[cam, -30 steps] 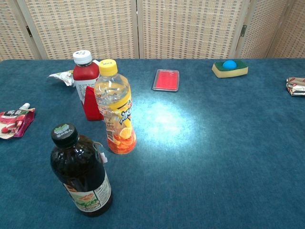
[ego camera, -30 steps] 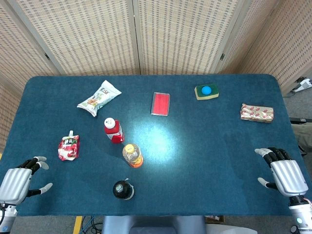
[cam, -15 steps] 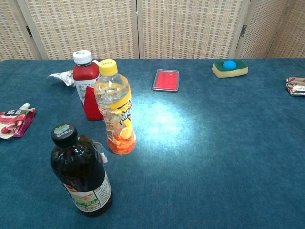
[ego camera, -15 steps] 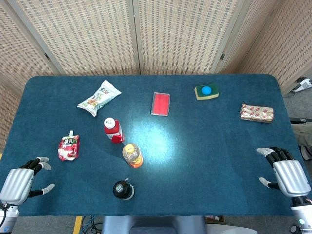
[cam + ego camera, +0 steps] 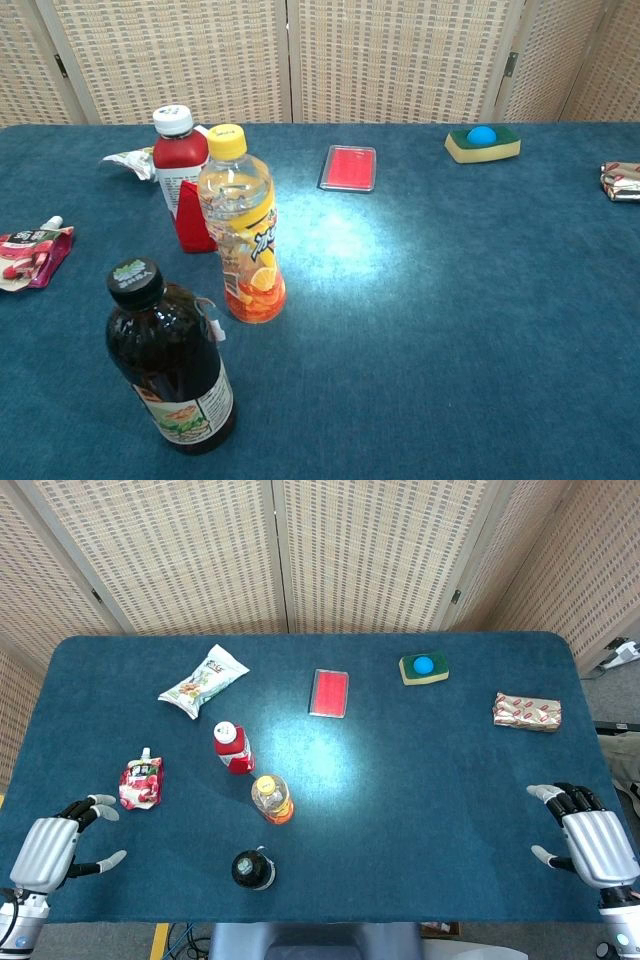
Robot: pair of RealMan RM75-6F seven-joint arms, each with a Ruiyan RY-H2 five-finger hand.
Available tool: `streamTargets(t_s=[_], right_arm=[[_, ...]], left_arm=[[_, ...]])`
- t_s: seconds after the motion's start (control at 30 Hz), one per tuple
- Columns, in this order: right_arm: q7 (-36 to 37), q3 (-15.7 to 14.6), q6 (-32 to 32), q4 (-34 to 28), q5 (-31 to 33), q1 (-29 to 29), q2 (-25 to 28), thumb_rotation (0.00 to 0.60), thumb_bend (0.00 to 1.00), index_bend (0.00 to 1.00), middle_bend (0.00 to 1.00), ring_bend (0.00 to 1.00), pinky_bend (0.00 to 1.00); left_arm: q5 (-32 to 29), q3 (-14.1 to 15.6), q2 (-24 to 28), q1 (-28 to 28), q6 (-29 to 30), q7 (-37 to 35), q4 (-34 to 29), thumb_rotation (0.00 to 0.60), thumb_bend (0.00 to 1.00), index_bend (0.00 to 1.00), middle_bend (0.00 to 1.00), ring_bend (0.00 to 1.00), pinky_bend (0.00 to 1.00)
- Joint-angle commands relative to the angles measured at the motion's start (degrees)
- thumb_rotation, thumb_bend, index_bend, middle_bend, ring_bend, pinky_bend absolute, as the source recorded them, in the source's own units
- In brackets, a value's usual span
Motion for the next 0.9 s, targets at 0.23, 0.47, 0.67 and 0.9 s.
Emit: streamTargets(t_s=[0.23,0.47,0.67,0.9], right_arm=[[1.34,0.03,1.45,-0.01,-0.84,-0.59,0.55,0.600,0.00,0.26,0.28,0.18,0.22],[2.23,-0.07,2.43,-0.02,-1.79,-0.95,0.93,0.600,0.00,0.26,0.28,0.18,0.22],[3.00,0.01,3.52,-0.02,-2.35,-1.36,1.29,0.600,0.00,0.26,0.28,0.18,0.22],[3.90,-0.12,4.22,0.11,-3.07,-1.68,1.83,0.600,0.00,0.26,0.28,0.18,0.22]], left_arm=[[-2.09,-2.77,0.32,-3.62,-3.58,-5.21,-1.31,0.600,0.02,0.42,0.31,0.34,0.57],[-2.82,-4.54,1.85,-5.82,-5.18,-9.41,-3.86,0.600,0.02,0.37,0.31,0.34,0.57],[-2.85,-6.12,3.06,-8.49,-7.43,-11.71,-6.81,0.600,0.02,0.33,0.30,0.33,0.57],[-2.76,-7.71,3.68,-11.86,-10.29,-15.19,-9.71,0.600,0.02,0.31,0.30,0.32,0.57]])
